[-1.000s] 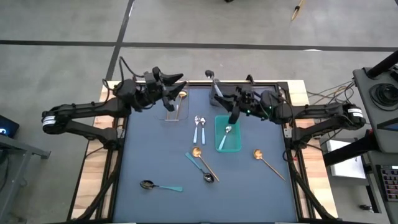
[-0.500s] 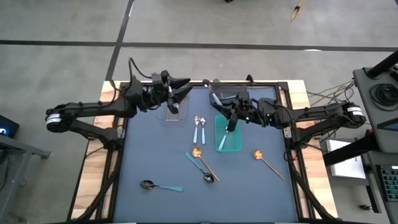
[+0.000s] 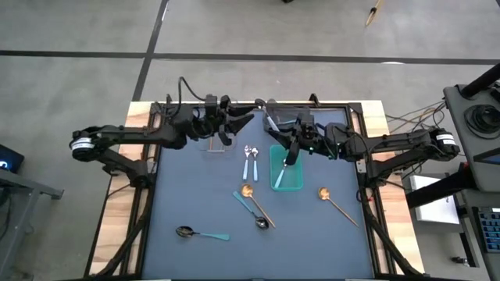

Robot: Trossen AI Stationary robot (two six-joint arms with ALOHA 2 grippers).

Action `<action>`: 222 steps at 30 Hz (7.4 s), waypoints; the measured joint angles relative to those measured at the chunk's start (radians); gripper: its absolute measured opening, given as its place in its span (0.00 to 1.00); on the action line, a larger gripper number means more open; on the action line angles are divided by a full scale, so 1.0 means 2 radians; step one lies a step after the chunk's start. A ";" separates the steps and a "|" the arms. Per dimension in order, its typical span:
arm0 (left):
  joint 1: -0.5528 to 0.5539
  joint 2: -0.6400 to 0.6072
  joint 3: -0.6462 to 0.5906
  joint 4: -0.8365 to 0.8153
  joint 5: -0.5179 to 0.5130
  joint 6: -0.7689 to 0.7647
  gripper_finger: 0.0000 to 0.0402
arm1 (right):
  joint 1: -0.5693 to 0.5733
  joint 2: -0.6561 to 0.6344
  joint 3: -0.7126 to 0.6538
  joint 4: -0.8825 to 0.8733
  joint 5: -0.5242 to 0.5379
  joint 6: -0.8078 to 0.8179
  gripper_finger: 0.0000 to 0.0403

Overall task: Sort silverware by color (type)
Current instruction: Put the light blue spoon into the green bin, then put the blue spoon into the black bin

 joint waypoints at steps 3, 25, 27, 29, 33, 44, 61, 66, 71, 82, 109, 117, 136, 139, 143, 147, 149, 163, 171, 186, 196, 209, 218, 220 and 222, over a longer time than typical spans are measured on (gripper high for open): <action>0.002 0.017 0.000 0.035 0.009 -0.019 0.41 | 0.000 0.000 0.000 0.000 -0.010 0.000 0.07; 0.012 0.075 0.065 0.060 0.047 -0.046 0.34 | 0.000 0.008 0.000 -0.013 -0.024 0.008 0.07; 0.012 0.075 0.065 0.058 0.039 -0.046 0.29 | 0.000 0.008 0.000 -0.020 -0.024 0.010 0.07; 0.012 0.075 0.065 0.057 0.035 -0.046 0.22 | 0.000 0.008 0.000 -0.027 -0.023 0.010 0.07; 0.012 0.075 0.065 0.043 0.034 -0.050 0.04 | 0.000 0.008 0.000 -0.031 -0.024 0.014 0.07; 0.013 0.068 0.065 0.009 0.026 -0.060 0.00 | 0.000 0.007 0.001 -0.042 -0.024 0.023 0.21; 0.015 0.064 0.066 -0.118 -0.004 -0.039 0.00 | -0.001 0.009 0.056 -0.222 0.063 0.040 0.48; 0.015 0.064 0.066 -0.143 -0.021 -0.024 0.00 | -0.006 0.009 0.097 -0.293 0.086 0.032 0.48; 0.015 0.064 0.066 -0.146 -0.047 -0.019 0.00 | -0.008 0.009 0.121 -0.325 0.089 0.017 0.48; 0.014 0.070 0.066 -0.134 -0.060 -0.017 0.00 | -0.009 0.079 0.173 -0.331 0.101 -0.020 0.48; 0.014 0.070 0.066 -0.148 -0.061 -0.006 0.00 | -0.011 0.184 0.336 -0.518 0.143 -0.008 0.04; 0.014 0.054 0.065 -0.145 -0.057 0.014 0.12 | -0.016 0.183 0.336 -0.541 0.120 0.060 0.03; 0.014 -0.087 0.066 -0.232 -0.194 0.184 0.48 | -0.030 0.187 0.311 -0.634 0.050 0.271 0.03; 0.014 -0.108 0.066 -0.266 -0.233 0.204 0.48 | -0.029 0.187 0.298 -0.633 0.040 0.298 0.03; 0.014 -0.134 0.066 -0.309 -0.278 0.217 0.48 | -0.029 0.187 0.275 -0.633 0.019 0.342 0.03; 0.014 -0.152 0.066 -0.342 -0.296 0.218 0.48 | -0.029 0.187 0.243 -0.632 -0.006 0.393 0.03; 0.014 -0.159 0.066 -0.354 -0.296 0.218 0.48 | -0.029 0.187 0.225 -0.630 -0.020 0.426 0.03; 0.014 -0.181 0.066 -0.395 -0.310 0.217 0.48 | -0.023 0.187 0.135 -0.544 -0.107 0.540 0.03; 0.014 -0.182 0.066 -0.409 -0.323 0.216 0.48 | -0.024 0.188 0.114 -0.526 -0.110 0.572 0.03; 0.014 -0.179 0.066 -0.409 -0.323 0.205 0.48 | -0.028 0.204 0.114 -0.523 -0.059 0.572 0.03; 0.014 -0.179 0.066 -0.414 -0.323 0.205 0.48 | -0.028 0.251 0.114 -0.488 -0.058 0.568 0.03; 0.014 -0.179 0.066 -0.417 -0.323 0.205 0.48 | -0.028 0.264 0.114 -0.487 -0.059 0.573 0.03; 0.014 -0.179 0.066 -0.416 -0.323 0.205 0.48 | -0.028 0.264 0.114 -0.485 -0.058 0.578 0.15; 0.014 -0.179 0.066 -0.416 -0.323 0.205 0.48 | -0.028 0.264 0.114 -0.485 -0.058 0.578 0.18; 0.014 -0.179 0.066 -0.416 -0.323 0.205 0.48 | -0.028 0.264 0.114 -0.482 -0.058 0.578 0.21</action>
